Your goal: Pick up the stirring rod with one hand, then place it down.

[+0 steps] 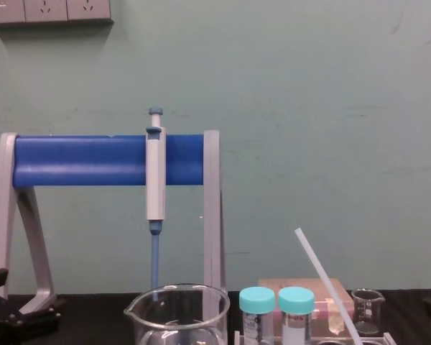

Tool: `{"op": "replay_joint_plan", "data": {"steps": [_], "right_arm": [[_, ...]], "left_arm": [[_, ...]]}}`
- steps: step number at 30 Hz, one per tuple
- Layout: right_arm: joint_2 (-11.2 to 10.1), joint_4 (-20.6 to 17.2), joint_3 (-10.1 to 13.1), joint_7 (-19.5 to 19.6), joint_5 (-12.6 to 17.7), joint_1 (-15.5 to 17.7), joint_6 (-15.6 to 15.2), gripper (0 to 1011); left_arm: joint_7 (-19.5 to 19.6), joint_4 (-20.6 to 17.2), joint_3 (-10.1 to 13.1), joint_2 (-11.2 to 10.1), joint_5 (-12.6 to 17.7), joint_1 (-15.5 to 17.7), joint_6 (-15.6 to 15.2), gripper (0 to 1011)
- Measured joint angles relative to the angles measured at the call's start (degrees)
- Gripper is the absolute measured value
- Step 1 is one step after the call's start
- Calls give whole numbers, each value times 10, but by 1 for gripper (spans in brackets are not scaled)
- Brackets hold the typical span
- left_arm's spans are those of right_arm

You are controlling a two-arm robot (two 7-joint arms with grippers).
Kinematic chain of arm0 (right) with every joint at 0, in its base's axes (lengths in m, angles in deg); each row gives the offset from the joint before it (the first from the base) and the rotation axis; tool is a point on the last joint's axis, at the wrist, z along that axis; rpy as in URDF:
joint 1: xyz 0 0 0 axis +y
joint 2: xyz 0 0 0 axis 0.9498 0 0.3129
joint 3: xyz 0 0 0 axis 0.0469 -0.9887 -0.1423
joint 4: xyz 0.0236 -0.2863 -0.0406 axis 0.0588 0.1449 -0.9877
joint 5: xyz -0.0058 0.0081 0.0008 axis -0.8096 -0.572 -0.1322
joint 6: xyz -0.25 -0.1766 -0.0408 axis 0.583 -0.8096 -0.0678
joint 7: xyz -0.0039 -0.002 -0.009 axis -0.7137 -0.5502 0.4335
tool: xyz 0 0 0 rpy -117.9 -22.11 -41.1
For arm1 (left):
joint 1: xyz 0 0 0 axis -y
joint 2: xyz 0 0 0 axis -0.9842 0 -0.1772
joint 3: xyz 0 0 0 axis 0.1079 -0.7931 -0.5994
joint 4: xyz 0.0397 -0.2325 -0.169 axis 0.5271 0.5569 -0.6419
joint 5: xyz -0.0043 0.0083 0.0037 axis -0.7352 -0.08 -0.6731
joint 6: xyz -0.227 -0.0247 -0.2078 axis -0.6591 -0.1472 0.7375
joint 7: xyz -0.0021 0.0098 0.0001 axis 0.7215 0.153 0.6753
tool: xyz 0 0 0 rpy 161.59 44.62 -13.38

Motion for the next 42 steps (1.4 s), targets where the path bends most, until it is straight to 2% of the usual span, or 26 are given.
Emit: {"op": "replay_joint_plan", "data": {"steps": [42], "right_arm": [[0,0,0,0,0,0,0,1003]], "left_arm": [[0,0,0,0,0,0,0,1000]]}}
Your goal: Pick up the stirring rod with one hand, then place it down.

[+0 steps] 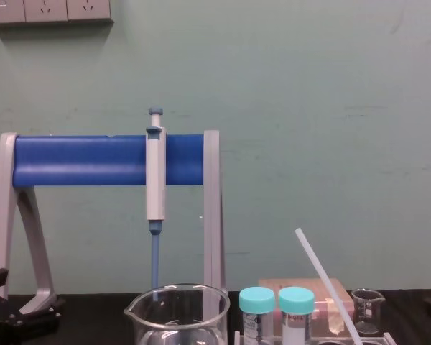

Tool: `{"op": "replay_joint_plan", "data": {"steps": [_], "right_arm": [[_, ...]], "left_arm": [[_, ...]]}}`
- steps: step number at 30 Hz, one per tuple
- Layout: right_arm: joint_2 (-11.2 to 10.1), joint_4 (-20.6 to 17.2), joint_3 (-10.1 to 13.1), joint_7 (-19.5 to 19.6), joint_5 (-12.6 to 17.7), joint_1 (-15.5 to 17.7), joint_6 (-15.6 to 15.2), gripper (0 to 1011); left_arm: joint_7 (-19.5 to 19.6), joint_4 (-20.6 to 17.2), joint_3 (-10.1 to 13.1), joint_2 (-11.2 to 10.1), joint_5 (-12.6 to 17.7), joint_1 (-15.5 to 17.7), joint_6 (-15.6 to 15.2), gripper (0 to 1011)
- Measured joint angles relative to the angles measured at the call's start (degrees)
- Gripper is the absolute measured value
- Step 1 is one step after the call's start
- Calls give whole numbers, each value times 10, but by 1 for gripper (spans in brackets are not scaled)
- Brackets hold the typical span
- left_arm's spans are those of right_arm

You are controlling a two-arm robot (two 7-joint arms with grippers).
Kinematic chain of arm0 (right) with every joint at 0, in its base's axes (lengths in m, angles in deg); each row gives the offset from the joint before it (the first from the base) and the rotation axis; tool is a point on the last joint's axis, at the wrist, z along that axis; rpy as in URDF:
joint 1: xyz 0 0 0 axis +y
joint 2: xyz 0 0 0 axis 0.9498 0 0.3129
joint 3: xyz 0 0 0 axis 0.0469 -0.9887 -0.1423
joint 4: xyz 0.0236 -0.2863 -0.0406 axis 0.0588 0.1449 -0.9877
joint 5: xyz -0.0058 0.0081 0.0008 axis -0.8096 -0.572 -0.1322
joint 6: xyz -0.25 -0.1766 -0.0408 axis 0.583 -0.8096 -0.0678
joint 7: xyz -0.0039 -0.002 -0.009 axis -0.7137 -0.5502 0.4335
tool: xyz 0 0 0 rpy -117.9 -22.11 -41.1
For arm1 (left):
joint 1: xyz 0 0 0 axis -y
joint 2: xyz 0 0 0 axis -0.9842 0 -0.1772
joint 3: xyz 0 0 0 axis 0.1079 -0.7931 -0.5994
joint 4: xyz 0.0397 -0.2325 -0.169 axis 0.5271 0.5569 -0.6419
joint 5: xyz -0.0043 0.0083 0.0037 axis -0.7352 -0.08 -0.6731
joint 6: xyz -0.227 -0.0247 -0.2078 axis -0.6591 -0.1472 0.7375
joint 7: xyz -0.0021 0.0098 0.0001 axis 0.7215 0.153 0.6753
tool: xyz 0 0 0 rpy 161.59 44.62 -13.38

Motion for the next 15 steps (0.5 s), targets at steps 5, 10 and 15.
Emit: {"op": "replay_joint_plan", "data": {"steps": [5,10,15], "right_arm": [[0,0,0,0,0,0,0,1003],[0,0,0,0,0,0,0,1003],[9,-3,17,-16,23,1,-8,1003]], "left_arm": [[0,0,0,0,0,0,0,1000],[0,0,0,0,0,0,0,1000],[0,0,0,0,0,0,0,1000]]}}
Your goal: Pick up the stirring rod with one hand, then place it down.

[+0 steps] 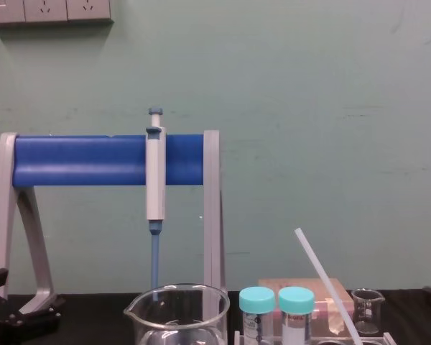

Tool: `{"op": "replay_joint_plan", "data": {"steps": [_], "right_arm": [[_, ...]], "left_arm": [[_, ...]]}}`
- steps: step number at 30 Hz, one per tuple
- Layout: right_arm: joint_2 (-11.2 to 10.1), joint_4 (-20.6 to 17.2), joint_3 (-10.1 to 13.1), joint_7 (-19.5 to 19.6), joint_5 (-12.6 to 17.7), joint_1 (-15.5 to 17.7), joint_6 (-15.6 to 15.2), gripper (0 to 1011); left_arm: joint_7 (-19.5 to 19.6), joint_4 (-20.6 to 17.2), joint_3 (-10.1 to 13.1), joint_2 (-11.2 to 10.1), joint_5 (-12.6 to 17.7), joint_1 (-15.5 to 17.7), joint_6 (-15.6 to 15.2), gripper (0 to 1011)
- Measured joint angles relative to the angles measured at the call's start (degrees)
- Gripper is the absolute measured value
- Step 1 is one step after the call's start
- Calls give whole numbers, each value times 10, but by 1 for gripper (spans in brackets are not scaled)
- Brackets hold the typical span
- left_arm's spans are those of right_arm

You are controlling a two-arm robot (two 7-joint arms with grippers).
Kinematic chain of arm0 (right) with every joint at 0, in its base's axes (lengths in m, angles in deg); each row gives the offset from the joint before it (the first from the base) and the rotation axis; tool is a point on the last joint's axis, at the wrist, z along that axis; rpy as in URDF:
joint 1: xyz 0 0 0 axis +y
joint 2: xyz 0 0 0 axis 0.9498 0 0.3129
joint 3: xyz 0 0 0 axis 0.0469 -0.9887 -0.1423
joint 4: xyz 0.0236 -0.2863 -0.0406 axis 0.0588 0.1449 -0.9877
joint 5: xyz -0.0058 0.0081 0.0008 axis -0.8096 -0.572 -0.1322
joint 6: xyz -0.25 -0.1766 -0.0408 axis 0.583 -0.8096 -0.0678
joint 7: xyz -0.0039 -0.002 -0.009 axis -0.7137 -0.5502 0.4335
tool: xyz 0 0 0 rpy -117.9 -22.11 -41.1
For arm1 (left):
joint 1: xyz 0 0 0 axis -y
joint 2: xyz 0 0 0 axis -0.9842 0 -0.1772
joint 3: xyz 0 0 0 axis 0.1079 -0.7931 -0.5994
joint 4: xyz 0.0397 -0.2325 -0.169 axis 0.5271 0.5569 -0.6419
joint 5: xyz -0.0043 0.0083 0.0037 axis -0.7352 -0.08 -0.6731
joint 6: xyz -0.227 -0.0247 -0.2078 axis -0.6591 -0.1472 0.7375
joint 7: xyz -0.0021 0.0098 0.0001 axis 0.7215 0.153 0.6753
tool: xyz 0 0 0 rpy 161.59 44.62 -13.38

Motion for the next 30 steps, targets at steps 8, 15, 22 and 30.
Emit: {"op": "replay_joint_plan", "data": {"steps": [8,15,22,30], "right_arm": [[15,-33,35,-61,79,-1,-40,1003],[29,-56,46,-111,126,-7,-75,1003],[44,-71,43,-153,142,-13,-94,1003],[58,-73,33,-180,136,-24,-105,1003]], "left_arm": [[0,0,0,0,0,0,0,1000],[0,0,0,0,0,0,0,1000],[0,0,0,0,0,0,0,1000],[0,0,0,0,0,0,0,1000]]}}
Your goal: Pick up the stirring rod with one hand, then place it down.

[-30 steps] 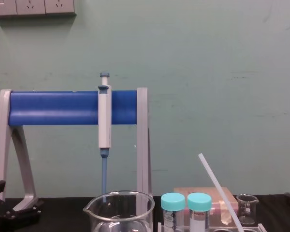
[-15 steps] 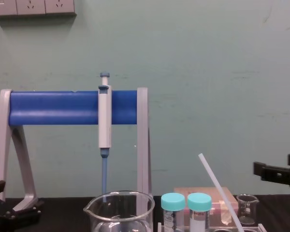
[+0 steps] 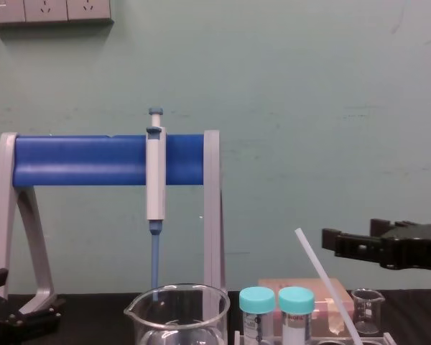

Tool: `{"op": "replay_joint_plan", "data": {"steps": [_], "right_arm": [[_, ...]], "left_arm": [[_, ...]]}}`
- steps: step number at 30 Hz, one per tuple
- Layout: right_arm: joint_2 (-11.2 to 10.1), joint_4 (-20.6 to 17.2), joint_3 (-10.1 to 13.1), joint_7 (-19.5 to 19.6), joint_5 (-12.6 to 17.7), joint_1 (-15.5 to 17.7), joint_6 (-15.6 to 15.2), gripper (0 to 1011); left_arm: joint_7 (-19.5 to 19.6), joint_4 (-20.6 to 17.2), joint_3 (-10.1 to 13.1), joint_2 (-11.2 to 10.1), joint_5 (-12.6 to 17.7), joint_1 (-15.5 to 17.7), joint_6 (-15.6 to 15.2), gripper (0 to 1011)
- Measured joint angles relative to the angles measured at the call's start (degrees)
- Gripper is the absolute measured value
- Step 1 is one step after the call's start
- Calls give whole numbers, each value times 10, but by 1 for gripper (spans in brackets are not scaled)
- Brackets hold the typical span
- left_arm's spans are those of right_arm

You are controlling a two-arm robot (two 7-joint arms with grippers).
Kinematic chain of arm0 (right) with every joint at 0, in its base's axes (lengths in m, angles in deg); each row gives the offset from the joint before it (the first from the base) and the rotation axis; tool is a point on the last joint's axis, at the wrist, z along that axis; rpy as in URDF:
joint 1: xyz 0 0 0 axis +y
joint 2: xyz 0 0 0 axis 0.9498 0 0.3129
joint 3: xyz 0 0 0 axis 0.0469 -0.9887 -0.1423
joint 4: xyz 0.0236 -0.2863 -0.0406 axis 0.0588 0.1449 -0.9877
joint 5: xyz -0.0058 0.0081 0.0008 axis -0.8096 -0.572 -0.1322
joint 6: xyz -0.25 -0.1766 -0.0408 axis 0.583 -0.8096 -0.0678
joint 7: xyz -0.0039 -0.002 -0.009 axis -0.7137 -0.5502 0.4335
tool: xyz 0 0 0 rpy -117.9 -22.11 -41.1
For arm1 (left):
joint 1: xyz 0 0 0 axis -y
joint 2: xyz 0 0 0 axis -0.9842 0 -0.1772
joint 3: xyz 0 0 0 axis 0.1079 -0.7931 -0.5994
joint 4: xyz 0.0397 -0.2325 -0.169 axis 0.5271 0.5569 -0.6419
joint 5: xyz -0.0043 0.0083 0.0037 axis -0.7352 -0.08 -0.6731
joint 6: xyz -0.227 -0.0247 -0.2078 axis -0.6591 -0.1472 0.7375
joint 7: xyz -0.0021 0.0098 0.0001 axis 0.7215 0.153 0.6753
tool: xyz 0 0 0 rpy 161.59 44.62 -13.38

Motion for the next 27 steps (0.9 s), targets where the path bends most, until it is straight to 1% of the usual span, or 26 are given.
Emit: {"op": "replay_joint_plan", "data": {"steps": [8,12,18,19,21,27], "right_arm": [[16,20,-12,-14,-22,-17,-8,1003],[30,41,-18,-16,-39,-31,-9,1003],[47,65,-20,-15,-57,-46,-9,1003],[47,65,-20,-15,-57,-46,-9,1003],[54,74,-20,-14,-65,-50,-9,1003],[67,89,-21,-13,-77,-58,-10,1003]], "left_arm": [[0,0,0,0,0,0,0,1000],[0,0,0,0,0,0,0,1000],[0,0,0,0,0,0,0,1000],[0,0,0,0,0,0,0,1000],[0,0,0,0,0,0,0,1000],[0,0,0,0,0,0,0,1001]]}}
